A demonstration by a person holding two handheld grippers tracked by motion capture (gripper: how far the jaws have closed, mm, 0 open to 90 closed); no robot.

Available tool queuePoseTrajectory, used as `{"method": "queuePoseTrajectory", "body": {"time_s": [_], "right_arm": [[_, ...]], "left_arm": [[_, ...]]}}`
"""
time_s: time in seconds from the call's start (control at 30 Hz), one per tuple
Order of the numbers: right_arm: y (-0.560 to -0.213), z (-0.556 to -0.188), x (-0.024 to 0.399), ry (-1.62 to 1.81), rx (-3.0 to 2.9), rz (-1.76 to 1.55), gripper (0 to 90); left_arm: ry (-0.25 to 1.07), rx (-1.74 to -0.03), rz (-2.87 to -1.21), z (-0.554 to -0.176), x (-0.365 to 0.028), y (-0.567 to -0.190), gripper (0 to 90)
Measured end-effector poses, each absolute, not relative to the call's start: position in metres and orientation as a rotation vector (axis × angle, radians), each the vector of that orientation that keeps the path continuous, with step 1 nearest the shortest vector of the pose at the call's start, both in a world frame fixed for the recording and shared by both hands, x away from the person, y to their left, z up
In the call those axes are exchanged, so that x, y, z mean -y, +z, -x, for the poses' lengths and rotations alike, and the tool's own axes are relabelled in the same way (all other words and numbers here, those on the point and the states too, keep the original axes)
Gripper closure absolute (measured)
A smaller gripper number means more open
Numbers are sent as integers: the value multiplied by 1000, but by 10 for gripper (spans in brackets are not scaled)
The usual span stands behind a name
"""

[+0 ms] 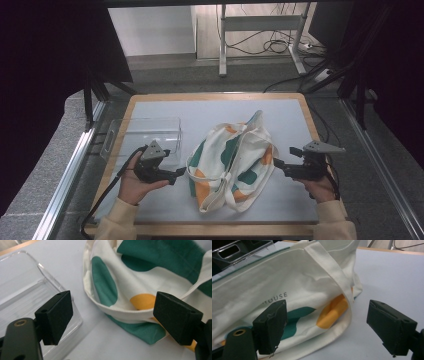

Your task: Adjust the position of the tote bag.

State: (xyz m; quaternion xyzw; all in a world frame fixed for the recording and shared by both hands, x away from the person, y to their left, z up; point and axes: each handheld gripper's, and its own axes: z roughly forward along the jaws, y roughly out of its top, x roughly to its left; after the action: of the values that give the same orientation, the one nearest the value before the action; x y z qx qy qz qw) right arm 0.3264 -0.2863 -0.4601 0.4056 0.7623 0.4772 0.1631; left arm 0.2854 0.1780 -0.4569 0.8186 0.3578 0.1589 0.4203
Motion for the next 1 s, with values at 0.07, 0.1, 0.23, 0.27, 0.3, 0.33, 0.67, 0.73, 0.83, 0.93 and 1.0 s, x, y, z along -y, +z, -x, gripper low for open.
{"method": "queuePoseTrajectory", "body": {"time_s": [0.07,0.1,0.23,0.27,0.3,0.33,0.67,0.73,0.83,0.93,1.0], "right_arm": [[-461,-325,283,1358,-2168,-1174,168],[-461,-325,283,1358,-2168,-1174,168],[-464,-321,278,1327,-2171,-1172,168],[-465,-320,278,1319,-2177,-1166,169],[-466,-319,279,1308,-2184,-1160,170],[-467,-317,280,1303,-2184,-1157,170],[-467,-318,294,1367,-2116,-1144,201],[-468,-320,295,1384,-2112,-1169,208],[-470,-325,295,1366,-2124,-1179,215],[-471,-329,290,1345,-2155,-1172,220],[-471,-327,288,1331,-2162,-1170,222]], "left_arm": [[388,-873,-2049,-285,-180,-455,159],[388,-873,-2049,-285,-180,-455,160],[381,-877,-2051,-289,-180,-455,164],[382,-878,-2052,-290,-179,-456,167],[378,-876,-2058,-290,-177,-456,170],[375,-877,-2063,-289,-176,-456,170],[405,-886,-2022,-284,-177,-449,188],[401,-894,-2003,-284,-178,-448,197],[396,-893,-2003,-281,-177,-448,224],[359,-890,-2010,-277,-177,-446,244],[343,-878,-2012,-275,-176,-444,252]]}}
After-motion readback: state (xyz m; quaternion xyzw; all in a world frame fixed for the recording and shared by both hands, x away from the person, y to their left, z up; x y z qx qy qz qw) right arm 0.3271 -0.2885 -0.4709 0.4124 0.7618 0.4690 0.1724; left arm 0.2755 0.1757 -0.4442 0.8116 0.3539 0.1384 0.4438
